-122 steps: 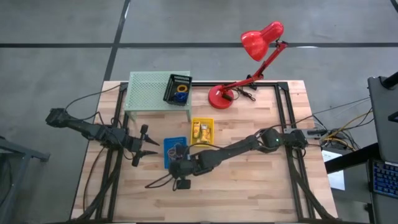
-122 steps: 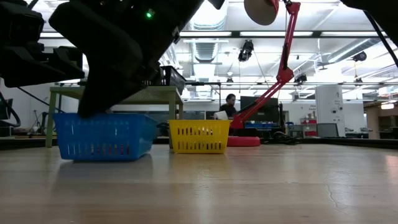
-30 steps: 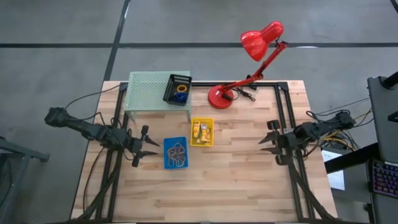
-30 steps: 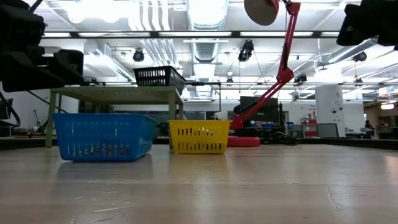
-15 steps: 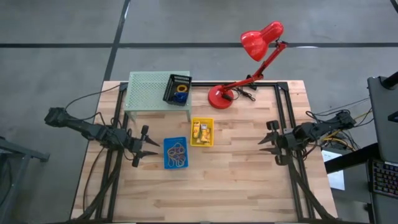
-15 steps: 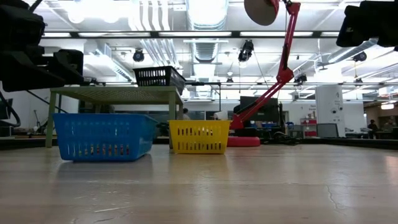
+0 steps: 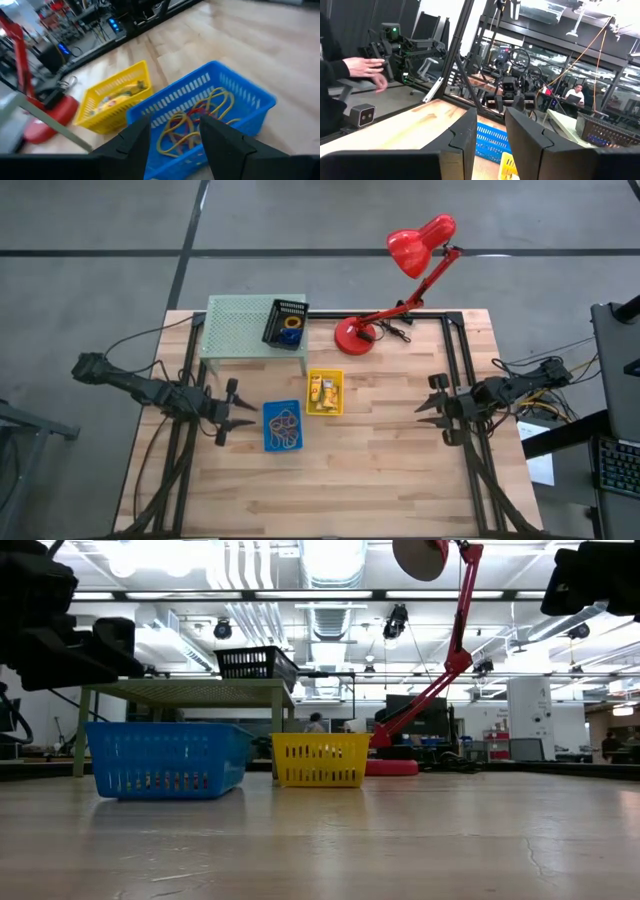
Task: Pick & Place Office Desk Supplies
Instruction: Put the blue basket filled with rubber bands on the shelf
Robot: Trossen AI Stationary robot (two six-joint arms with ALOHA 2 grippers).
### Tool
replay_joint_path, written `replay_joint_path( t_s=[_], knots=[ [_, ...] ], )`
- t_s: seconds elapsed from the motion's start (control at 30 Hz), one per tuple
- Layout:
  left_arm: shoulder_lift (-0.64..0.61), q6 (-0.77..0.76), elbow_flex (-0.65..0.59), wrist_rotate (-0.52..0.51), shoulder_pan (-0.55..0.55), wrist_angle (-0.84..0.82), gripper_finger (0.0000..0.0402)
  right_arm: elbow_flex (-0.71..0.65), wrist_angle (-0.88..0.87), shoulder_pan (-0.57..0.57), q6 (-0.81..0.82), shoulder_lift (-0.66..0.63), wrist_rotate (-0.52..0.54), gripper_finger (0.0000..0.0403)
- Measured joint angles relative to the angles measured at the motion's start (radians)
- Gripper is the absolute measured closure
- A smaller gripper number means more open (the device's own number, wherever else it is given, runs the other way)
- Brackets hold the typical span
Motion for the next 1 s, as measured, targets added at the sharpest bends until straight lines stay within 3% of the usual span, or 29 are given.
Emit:
replay_joint_path(
  t_s=[0.4, 0.9, 1.0],
  knots=[
    [0.000, 0.337, 0.001, -0.019, 0.000, 0.001, 0.0229, 0.000, 0.000, 0.000, 0.000, 0.000, 0.000, 0.0304],
    [0.000, 0.382, -0.002, -0.034, 0.000, 0.031, 0.0229, 0.000, 0.000, 0.000, 0.000, 0.001, 0.000, 0.0310],
    [0.001, 0.255, 0.002, -0.053, 0.000, 0.161, 0.0229, 0.000, 0.000, 0.000, 0.000, 0.001, 0.000, 0.0307]
  ],
)
